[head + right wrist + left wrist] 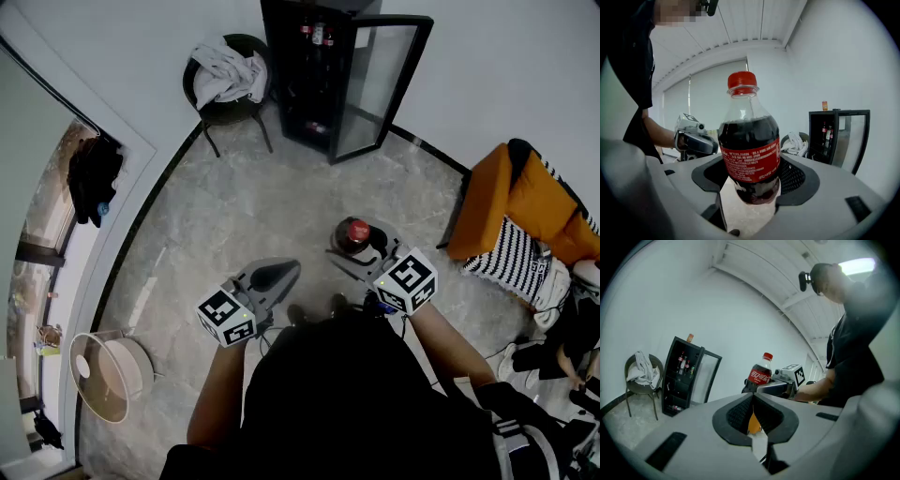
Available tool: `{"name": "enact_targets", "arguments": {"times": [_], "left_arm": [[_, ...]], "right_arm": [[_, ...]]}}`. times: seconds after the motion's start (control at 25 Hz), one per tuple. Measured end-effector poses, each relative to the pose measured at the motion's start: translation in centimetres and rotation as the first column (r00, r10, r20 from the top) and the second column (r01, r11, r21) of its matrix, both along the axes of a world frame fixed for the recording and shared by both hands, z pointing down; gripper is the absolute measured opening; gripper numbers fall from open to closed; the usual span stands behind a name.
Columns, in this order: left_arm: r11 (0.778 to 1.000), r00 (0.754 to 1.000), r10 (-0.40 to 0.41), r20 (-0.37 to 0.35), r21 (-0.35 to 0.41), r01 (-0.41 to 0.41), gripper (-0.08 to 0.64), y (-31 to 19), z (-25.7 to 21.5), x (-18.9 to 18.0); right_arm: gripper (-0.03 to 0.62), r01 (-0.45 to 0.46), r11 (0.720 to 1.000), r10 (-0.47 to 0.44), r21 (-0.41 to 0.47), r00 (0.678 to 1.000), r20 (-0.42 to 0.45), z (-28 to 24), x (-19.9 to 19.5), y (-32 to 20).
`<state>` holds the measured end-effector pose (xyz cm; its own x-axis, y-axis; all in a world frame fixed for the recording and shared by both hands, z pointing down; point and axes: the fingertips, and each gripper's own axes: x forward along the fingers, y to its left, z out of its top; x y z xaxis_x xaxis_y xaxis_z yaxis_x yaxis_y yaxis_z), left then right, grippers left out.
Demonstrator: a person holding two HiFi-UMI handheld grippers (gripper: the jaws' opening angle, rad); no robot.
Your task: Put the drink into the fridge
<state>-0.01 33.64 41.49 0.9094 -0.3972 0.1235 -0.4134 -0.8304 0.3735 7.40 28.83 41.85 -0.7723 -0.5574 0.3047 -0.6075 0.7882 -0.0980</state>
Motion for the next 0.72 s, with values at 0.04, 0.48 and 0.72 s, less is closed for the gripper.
{"name": "enact_targets", "arguments": {"times": [0.04,0.48,0.72], "left_arm": [[1.0,1.0,0.001,-0.002,0.0,-0.001,0.011,0.05,-0.04,0.02],[1.0,1.0,-0.027,0.005,0.004,0.027,0.011,0.5,0.77,0.21],[0.998,0.998,-0.067,0.003,0.008,0.067,0.011,0.25,0.8,-0.21]], "right_arm": [[0.311,-0.002,1.0,0.002,0.0,1.0,0.0,0.03,0.05,0.04],[0.311,0.01,1.0,-0.01,-0.006,1.0,0.007,0.37,0.54,0.84],[0.311,0.002,1.0,-0.001,-0.015,1.0,0.008,0.36,1.03,0.71]]}}
